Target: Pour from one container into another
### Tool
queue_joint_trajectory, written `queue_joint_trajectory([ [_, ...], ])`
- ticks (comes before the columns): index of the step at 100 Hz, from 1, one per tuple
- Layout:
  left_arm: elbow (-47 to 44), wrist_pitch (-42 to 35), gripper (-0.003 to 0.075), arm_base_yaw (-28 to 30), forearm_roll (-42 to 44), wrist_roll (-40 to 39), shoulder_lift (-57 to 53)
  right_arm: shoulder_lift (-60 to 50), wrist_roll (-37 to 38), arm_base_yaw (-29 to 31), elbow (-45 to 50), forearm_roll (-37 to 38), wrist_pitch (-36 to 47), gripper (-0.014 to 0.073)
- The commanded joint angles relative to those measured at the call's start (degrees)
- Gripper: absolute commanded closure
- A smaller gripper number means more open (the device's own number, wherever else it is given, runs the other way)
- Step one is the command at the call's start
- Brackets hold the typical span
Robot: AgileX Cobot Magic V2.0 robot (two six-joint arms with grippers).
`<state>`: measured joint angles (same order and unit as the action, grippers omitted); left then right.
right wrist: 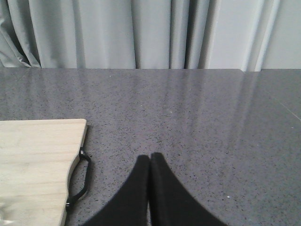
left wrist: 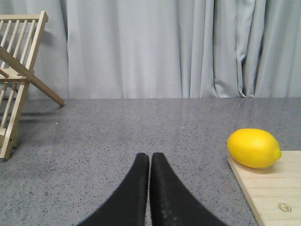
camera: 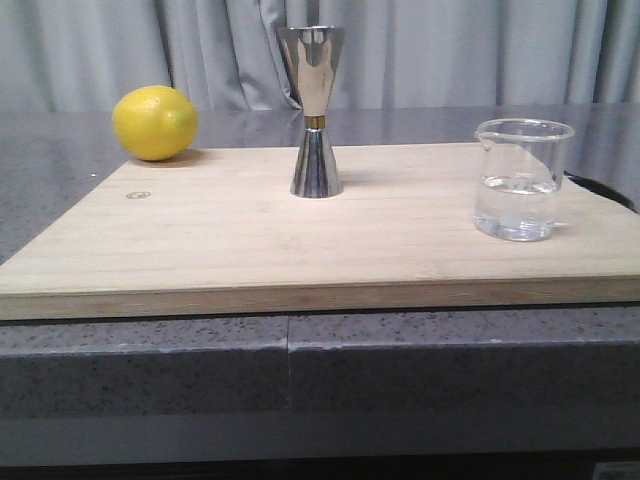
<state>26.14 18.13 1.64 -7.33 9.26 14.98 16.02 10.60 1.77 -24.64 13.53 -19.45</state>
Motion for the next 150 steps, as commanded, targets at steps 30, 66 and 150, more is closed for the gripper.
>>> queue_joint_trajectory([
  [30, 1.48, -4.37, 0.0713, -0.31, -0.37, 0.01, 1.1, 1.03, -0.62, 0.23, -2.13, 0.99, 3.69, 0.0566],
  [66, 0.98, -4.36, 0.0099, -0.31, 0.91, -0.07, 1.1, 1.03, -0.62, 0.23, -2.13, 1.1, 3.69, 0.0069],
  [150, 9.95, 12.28, 0.0104, -0.31, -3.27, 3.19, 6.95, 1.03, -0.62, 0.23, -5.65, -1.11, -4.36, 0.0069],
])
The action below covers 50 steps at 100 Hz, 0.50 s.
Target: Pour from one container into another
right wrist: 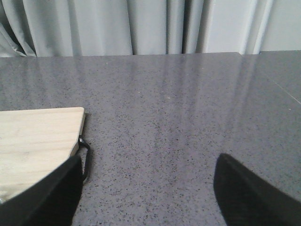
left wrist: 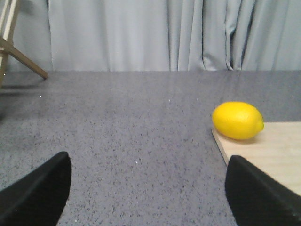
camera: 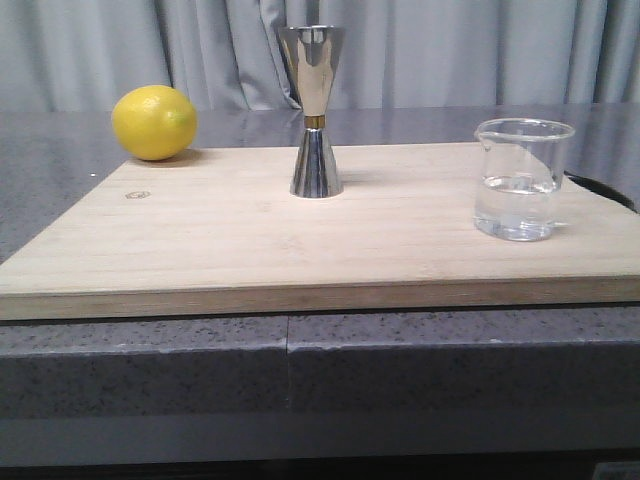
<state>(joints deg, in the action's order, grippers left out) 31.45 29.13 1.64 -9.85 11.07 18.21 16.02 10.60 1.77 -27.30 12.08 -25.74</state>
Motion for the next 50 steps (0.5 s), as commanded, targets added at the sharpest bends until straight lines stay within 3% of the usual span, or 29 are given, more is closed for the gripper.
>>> queue_joint_trajectory([
  [1, 4.92, 1.71, 0.0104, -0.31, -0.75, 1.6, 4.03, 1.03, -0.62, 0.23, -3.07, 0.34, 1.95, 0.0069],
  [24, 11.95, 12.57, 0.0104, -0.31, -6.07, 10.25, 16.36, 1.03, -0.62, 0.23, -3.33, 0.34, 0.91, 0.0069],
  [50, 12.94, 11.45, 0.0104, -0.31, -34.17, 36.73, 29.99, 1.03, -0.62, 0.23, -3.33, 0.34, 0.64, 0.007],
])
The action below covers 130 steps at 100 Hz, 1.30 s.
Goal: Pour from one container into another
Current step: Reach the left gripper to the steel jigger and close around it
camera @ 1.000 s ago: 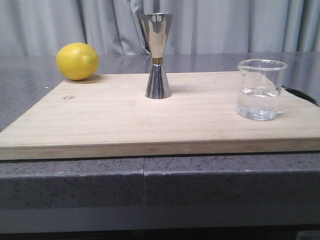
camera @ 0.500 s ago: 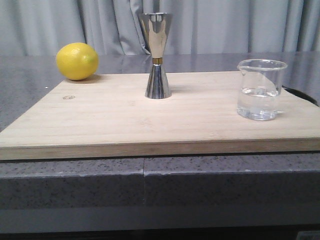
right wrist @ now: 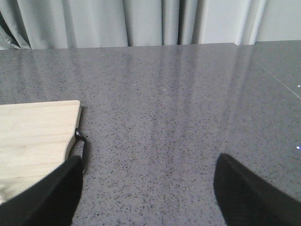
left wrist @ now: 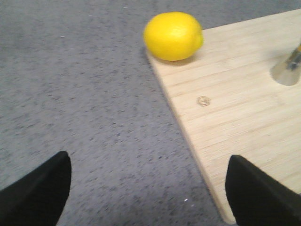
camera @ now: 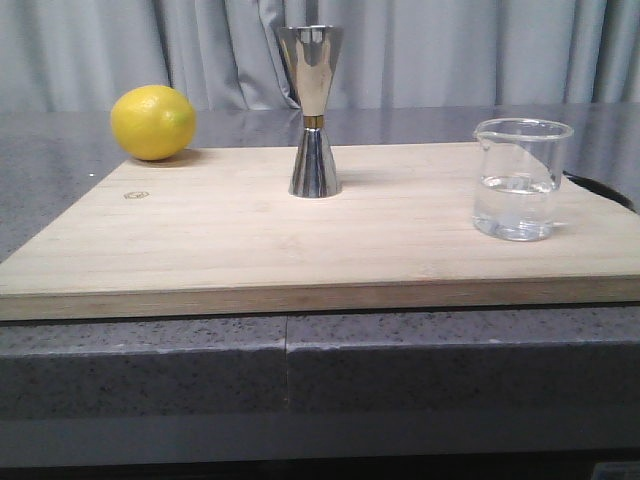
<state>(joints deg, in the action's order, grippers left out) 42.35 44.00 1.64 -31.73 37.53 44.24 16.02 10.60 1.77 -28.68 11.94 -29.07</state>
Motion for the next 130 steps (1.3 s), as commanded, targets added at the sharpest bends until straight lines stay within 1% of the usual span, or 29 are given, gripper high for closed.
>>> queue_joint_trajectory([
  [1, 2.04, -3.41, 0.0104, -0.31, -14.01, 11.08, 4.27, 1.03, -0.62, 0.23, -1.96, 0.47, 3.96, 0.007],
  [7, 2.04, -3.41, 0.0104, -0.31, -20.66, 19.6, 7.43, 1.03, -0.62, 0.23, -1.96, 0.47, 3.96, 0.007],
  [8, 2.04, -3.41, 0.0104, -0.31, -22.26, 19.6, 7.74, 1.03, -0.62, 0.23, -1.96, 0.47, 3.96, 0.0069],
  [14, 2.04, -3.44, 0.0104, -0.31, -28.18, 28.83, 10.46, 1.03, -0.62, 0.23, -1.96, 0.47, 3.96, 0.0069],
  [15, 2.04, -3.44, 0.0104, -0.31, -29.59, 28.83, 10.74, 1.03, -0.62, 0.23, -1.96, 0.47, 3.96, 0.007],
  [21, 2.04, -3.19, 0.0104, -0.31, -34.49, 36.51, 13.1, 1.03, -0.62, 0.23, -1.96, 0.47, 3.96, 0.0069],
  [22, 2.04, -3.17, 0.0104, -0.31, -35.63, 36.51, 13.36, 1.03, -0.62, 0.23, -1.96, 0.47, 3.96, 0.0069],
  [28, 2.04, -2.05, 0.0104, -0.31, -39.67, 43.15, 15.7, 1.03, -0.62, 0.23, -1.96, 0.47, 3.96, 0.0069],
  [29, 2.04, -1.85, 0.0104, -0.31, -40.17, 43.15, 15.98, 1.03, -0.62, 0.23, -1.96, 0.47, 3.96, 0.0069],
  [38, 2.04, 2.04, 0.0104, -0.31, -47.28, 50.89, 19.54, 1.03, -0.62, 0.23, -1.96, 0.47, 3.96, 0.0069],
  [48, 2.04, 6.51, 0.0104, -0.31, -53.25, 58.0, 23.32, 1.03, -0.62, 0.23, -1.96, 0.47, 3.96, 0.0069],
  [54, 2.04, 9.49, 0.0104, -0.31, -55.19, 63.16, 25.61, 1.03, -0.62, 0.23, -1.96, 0.47, 3.87, 0.007],
  [73, 2.04, 14.86, 0.0104, -0.31, -60.19, 72.07, 30.79, 1.03, -0.62, 0.23, -1.96, 0.47, 3.87, 0.0069],
  [87, 2.04, 20.68, 0.0104, -0.31, -64.89, 78.5, 34.17, 1.03, -0.62, 0.23, -1.96, 0.47, 3.87, 0.007],
  [106, 2.04, 27.18, 0.0104, -0.31, -69.25, 84.65, 38.74, 1.03, -0.62, 0.23, -1.96, 0.47, 3.87, 0.0069],
  [115, 2.04, 29.33, 0.0104, -0.31, -70.83, 87.37, 40.65, 1.03, -0.62, 0.23, -1.96, 0.47, 3.87, 0.0069],
  [130, 2.04, 29.33, 0.0104, -1.72, -72.64, 91.38, 42.91, 1.03, -0.62, 0.23, -1.96, 0.47, 3.87, 0.0069],
])
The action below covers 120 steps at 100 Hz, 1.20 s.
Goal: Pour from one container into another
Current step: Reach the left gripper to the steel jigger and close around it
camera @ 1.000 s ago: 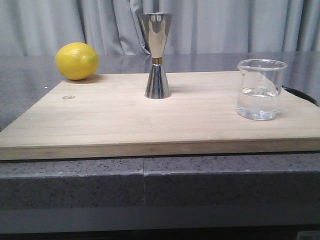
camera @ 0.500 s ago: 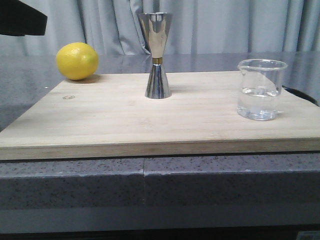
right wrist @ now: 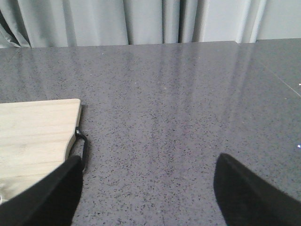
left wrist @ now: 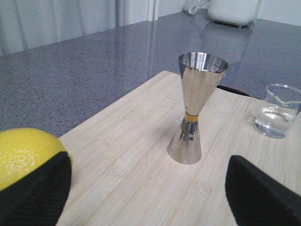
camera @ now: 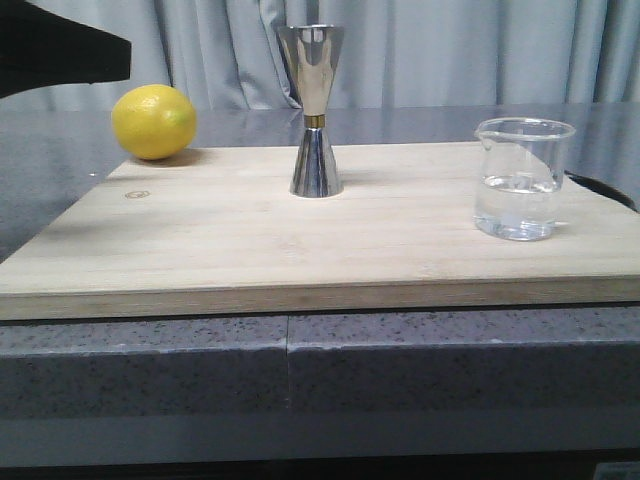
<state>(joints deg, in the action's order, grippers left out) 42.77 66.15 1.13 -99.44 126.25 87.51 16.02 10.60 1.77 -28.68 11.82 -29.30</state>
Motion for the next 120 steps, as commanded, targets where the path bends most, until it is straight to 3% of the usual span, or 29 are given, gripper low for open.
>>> queue_joint_trajectory([
  [1, 1.62, 7.18, 0.0104, -1.39, -5.1, 3.22, -0.26, 1.03, -0.73, 0.23, -1.96, 0.59, 4.1, 0.007],
  [31, 1.88, 7.07, 0.0104, -7.96, -6.72, 10.88, 5.0, 1.03, -0.73, 0.23, -1.96, 0.59, 3.8, 0.007],
  [73, 11.99, 7.07, 0.0104, -17.0, -6.72, 10.02, 13.57, 1.03, -0.73, 0.23, -1.96, 0.59, 0.31, 0.007],
  [120, 23.0, 6.73, 0.0104, -21.34, -6.72, 4.28, 20.6, 1.03, -0.73, 0.23, -1.96, 0.59, 0.41, 0.007],
])
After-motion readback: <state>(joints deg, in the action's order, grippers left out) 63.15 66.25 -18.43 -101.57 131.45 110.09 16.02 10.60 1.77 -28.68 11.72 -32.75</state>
